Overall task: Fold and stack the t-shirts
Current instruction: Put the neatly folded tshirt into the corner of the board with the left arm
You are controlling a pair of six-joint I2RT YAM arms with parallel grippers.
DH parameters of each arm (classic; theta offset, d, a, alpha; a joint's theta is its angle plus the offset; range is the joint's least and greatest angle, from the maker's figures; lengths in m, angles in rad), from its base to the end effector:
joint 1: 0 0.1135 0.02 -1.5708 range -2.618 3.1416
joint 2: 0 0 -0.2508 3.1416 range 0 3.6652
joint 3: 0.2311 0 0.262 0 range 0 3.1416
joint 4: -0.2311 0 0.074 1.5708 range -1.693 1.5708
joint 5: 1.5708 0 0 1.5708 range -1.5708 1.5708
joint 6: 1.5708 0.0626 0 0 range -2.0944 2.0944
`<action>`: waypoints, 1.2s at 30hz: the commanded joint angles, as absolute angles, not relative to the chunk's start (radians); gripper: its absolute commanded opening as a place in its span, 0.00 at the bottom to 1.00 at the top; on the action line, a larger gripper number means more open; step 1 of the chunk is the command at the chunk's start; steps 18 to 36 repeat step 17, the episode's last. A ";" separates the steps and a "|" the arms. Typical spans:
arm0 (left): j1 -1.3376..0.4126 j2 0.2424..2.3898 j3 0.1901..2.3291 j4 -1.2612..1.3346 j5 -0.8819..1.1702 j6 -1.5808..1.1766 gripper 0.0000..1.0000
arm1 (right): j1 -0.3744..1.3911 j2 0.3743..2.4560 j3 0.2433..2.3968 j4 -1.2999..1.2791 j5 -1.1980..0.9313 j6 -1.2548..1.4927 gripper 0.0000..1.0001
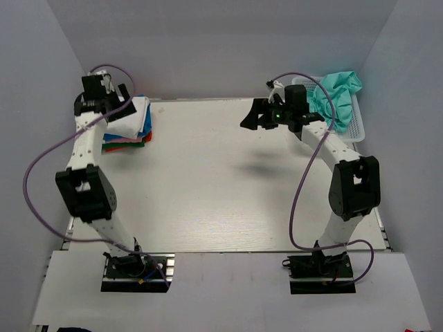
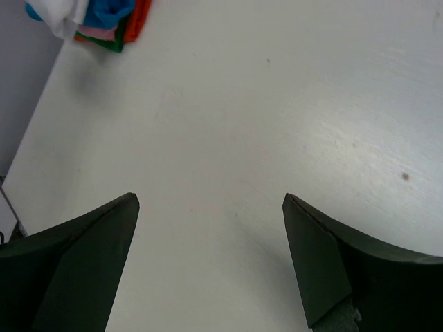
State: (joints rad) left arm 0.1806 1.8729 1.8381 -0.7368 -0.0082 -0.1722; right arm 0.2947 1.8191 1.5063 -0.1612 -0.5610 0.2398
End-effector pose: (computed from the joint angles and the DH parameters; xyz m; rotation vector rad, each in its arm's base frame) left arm 0.4421 0.0812 0.3088 -0.4150 2.3053 0.0137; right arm 0.4264 0.1642 0.2773 -0.4178 2.0439 0.9024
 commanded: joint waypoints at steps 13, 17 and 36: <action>-0.120 1.480 1.224 -0.259 0.308 -0.344 1.00 | 0.293 1.470 1.055 -0.091 -0.265 0.345 0.90; -0.129 1.470 1.203 -0.241 0.270 -0.344 1.00 | 0.290 1.442 1.022 -0.046 -0.268 0.341 0.90; -0.129 1.470 1.203 -0.241 0.270 -0.344 1.00 | 0.290 1.442 1.022 -0.046 -0.268 0.341 0.90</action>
